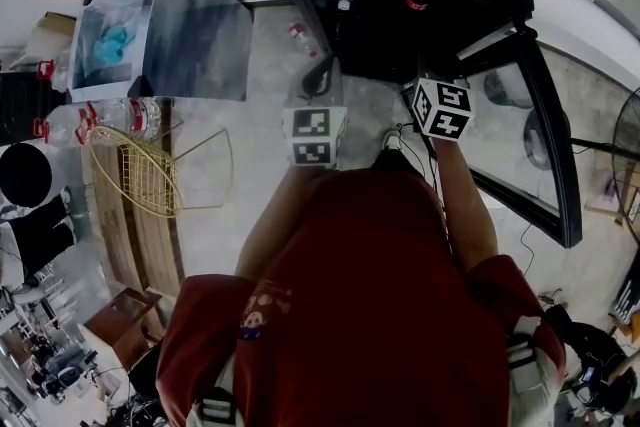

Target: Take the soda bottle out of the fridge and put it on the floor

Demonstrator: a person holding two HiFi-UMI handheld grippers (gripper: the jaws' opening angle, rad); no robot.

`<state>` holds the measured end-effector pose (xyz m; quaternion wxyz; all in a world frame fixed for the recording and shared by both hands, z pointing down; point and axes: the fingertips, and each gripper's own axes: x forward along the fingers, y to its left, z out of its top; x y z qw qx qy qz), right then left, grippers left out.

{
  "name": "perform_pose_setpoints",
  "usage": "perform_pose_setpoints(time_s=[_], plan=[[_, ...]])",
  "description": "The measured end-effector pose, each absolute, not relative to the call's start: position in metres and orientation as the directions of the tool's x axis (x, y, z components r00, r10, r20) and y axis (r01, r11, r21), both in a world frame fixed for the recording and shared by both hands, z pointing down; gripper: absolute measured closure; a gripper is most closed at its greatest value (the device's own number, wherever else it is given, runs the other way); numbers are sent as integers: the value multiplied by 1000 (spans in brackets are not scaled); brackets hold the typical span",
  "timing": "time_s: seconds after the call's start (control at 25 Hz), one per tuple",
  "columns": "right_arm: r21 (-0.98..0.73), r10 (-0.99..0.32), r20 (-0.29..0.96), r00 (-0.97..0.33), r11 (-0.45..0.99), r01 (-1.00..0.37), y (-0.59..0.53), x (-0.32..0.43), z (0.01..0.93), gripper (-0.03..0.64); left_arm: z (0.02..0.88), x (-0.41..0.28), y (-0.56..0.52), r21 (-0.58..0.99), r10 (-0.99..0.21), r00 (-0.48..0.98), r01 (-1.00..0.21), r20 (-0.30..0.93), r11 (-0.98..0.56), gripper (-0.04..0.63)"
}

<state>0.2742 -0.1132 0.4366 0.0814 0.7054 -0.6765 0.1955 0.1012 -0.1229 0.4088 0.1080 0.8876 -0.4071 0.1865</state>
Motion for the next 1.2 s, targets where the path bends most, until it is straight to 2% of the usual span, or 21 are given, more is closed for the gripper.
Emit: perform_pose_setpoints(time_s=[0.56, 1.2], plan=[[-125, -923, 380, 65, -121, -985, -162, 296, 455, 478, 416, 98, -125, 39, -690, 584, -774, 427, -631, 595], [-88, -917, 382, 112, -157, -984, -216, 327, 484, 416, 420, 96, -120, 0, -697, 554, -783, 455, -622, 595]])
